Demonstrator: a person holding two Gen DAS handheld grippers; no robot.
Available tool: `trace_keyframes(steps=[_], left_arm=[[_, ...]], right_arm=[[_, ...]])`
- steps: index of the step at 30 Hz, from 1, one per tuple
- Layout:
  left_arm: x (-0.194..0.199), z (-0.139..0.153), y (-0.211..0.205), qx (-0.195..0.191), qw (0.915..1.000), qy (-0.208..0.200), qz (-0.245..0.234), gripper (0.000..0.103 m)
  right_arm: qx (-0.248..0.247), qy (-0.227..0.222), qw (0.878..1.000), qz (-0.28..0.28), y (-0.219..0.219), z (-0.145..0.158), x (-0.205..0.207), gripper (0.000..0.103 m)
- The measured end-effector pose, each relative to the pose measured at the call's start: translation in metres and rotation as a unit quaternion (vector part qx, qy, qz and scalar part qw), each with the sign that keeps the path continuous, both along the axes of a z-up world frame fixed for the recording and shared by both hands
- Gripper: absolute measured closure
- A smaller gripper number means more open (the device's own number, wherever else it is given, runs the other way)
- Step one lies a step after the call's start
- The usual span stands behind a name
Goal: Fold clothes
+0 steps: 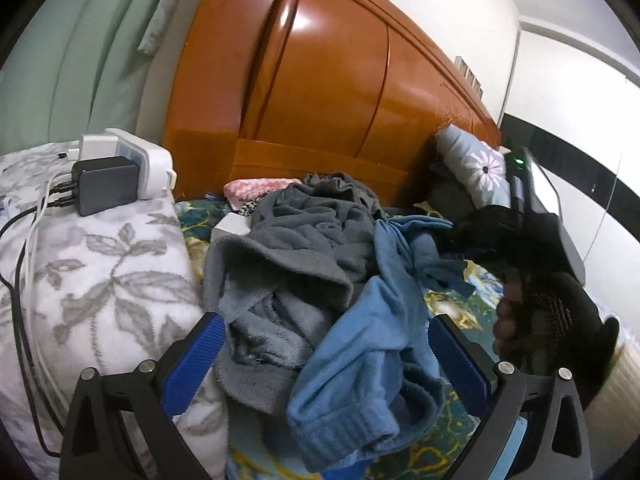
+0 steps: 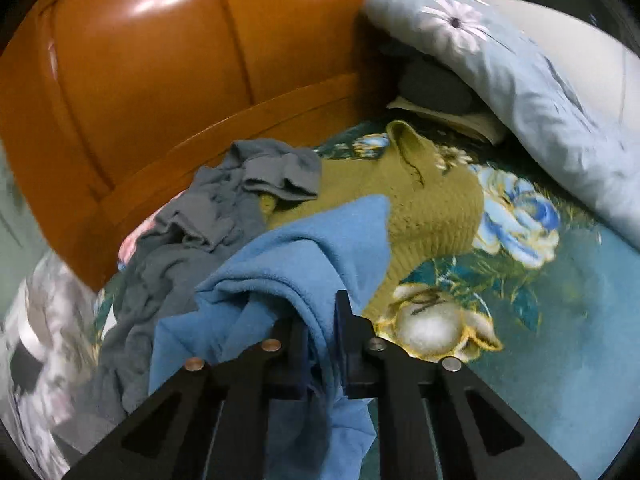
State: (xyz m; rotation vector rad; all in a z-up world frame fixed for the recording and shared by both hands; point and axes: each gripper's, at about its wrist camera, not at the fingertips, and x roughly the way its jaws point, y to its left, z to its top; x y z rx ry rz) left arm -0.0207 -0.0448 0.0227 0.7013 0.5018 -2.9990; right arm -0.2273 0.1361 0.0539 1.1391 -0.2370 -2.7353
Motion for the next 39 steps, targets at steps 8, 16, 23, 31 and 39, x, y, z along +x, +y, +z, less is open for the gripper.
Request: trace_keyframes(steps=[8, 16, 23, 31, 39], left_arm=[[0.012, 0.007, 0.018, 0.018, 0.9983, 0.03, -0.047, 0.0], [0.035, 0.008, 0.074, 0.002, 0.9874, 0.033, -0.155, 0.0], [0.055, 0.008, 0.123, -0.012, 0.9683, 0.035, -0.247, 0.0], [0.074, -0.005, 0.207, -0.04, 0.9349, -0.002, -0.353, 0.0], [0.079, -0.017, 0.253, -0.071, 0.8943, -0.07, -0.436, 0.0]], right_arm=[[0.017, 0.085, 0.995, -0.042, 0.094, 0.079, 0.093, 0.093], [0.064, 0.17, 0.973, -0.142, 0.235, 0.166, 0.273, 0.093], [0.091, 0.155, 0.95, -0.257, 0.347, 0.159, 0.441, 0.093], [0.04, 0.026, 0.925, -0.378, 0.445, 0.045, 0.561, 0.093], [0.008, -0.031, 0.92, -0.391, 0.455, -0.025, 0.611, 0.086]])
